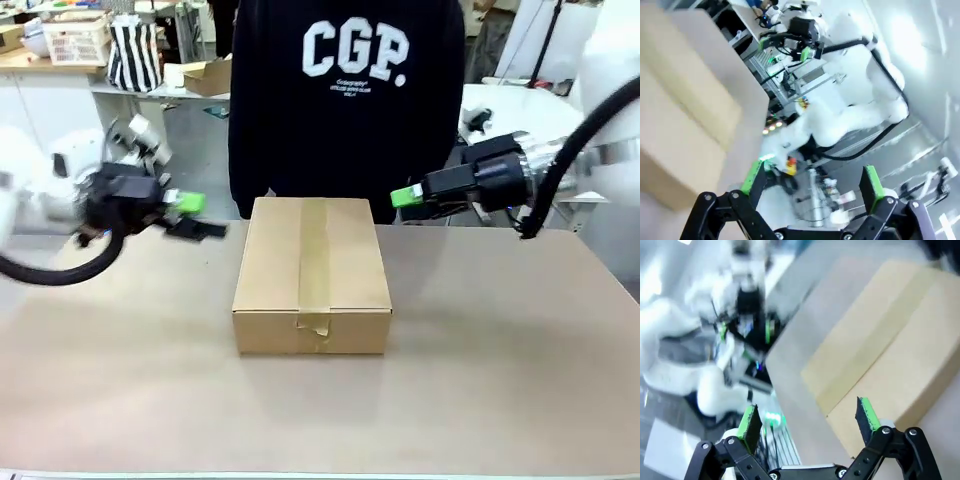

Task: Pack the gift set into the box.
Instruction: Press and hold the closed box until the human finishes sealing it.

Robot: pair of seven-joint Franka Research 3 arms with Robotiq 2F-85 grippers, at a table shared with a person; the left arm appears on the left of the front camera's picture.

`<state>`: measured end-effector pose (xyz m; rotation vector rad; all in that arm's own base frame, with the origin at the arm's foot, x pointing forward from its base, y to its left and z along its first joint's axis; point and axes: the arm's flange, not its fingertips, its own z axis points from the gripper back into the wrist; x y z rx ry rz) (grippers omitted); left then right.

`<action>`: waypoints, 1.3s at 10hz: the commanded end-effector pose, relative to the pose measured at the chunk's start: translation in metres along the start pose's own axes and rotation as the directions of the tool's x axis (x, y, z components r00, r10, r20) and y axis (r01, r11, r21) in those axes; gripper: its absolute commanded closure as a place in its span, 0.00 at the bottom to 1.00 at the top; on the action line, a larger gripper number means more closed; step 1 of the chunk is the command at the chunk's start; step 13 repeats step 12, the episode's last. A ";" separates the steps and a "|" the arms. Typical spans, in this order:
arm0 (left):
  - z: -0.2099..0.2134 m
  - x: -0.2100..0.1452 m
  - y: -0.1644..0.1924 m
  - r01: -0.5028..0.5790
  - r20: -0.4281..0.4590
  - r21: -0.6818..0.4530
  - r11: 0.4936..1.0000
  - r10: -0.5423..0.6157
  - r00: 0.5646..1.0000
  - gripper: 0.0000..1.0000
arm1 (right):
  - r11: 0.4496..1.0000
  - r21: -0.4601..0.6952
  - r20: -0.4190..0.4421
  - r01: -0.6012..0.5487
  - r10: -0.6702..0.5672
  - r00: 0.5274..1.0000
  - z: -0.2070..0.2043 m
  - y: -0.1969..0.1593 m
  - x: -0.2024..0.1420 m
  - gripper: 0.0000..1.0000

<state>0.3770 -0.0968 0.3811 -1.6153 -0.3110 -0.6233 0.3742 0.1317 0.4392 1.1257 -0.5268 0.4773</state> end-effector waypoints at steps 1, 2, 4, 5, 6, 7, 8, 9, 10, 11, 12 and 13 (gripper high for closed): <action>0.042 -0.041 -0.020 -0.176 0.122 0.033 0.984 0.171 0.978 0.00 | 0.992 -0.047 0.236 0.120 -0.106 0.966 0.051 -0.009 -0.054 0.00; 0.056 -0.059 -0.026 -0.151 0.205 0.063 0.986 0.135 0.969 0.00 | 0.977 -0.031 0.298 0.209 -0.190 0.935 0.075 -0.029 -0.069 0.00; 0.053 -0.039 0.000 -0.161 0.131 0.033 0.986 0.155 0.979 0.00 | 0.990 -0.055 0.205 0.132 -0.118 0.972 0.060 -0.025 -0.021 0.00; 0.053 -0.039 0.000 -0.161 0.131 0.033 0.986 0.155 0.979 0.00 | 0.990 -0.055 0.205 0.132 -0.118 0.972 0.060 -0.025 -0.021 0.00; 0.053 -0.039 0.000 -0.161 0.131 0.033 0.986 0.155 0.979 0.00 | 0.990 -0.055 0.205 0.132 -0.118 0.972 0.060 -0.025 -0.021 0.00; 0.053 -0.039 0.000 -0.161 0.131 0.033 0.986 0.155 0.979 0.00 | 0.990 -0.055 0.205 0.132 -0.118 0.972 0.060 -0.025 -0.021 0.00; 0.053 -0.039 0.000 -0.161 0.131 0.033 0.986 0.155 0.979 0.00 | 0.990 -0.055 0.205 0.132 -0.118 0.972 0.060 -0.025 -0.021 0.00; 0.053 -0.039 0.000 -0.161 0.131 0.033 0.986 0.155 0.979 0.00 | 0.990 -0.055 0.205 0.132 -0.118 0.972 0.060 -0.025 -0.021 0.00; 0.053 -0.039 0.000 -0.161 0.131 0.033 0.986 0.155 0.979 0.00 | 0.990 -0.055 0.205 0.132 -0.118 0.972 0.060 -0.025 -0.021 0.00; 0.053 -0.039 0.000 -0.161 0.131 0.033 0.986 0.155 0.979 0.00 | 0.990 -0.055 0.205 0.132 -0.118 0.972 0.060 -0.025 -0.021 0.00; 0.053 -0.039 0.000 -0.161 0.131 0.033 0.986 0.155 0.979 0.00 | 0.990 -0.055 0.205 0.132 -0.118 0.972 0.060 -0.025 -0.021 0.00; 0.053 -0.039 0.000 -0.161 0.131 0.033 0.986 0.155 0.979 0.00 | 0.990 -0.055 0.205 0.132 -0.118 0.972 0.060 -0.025 -0.021 0.00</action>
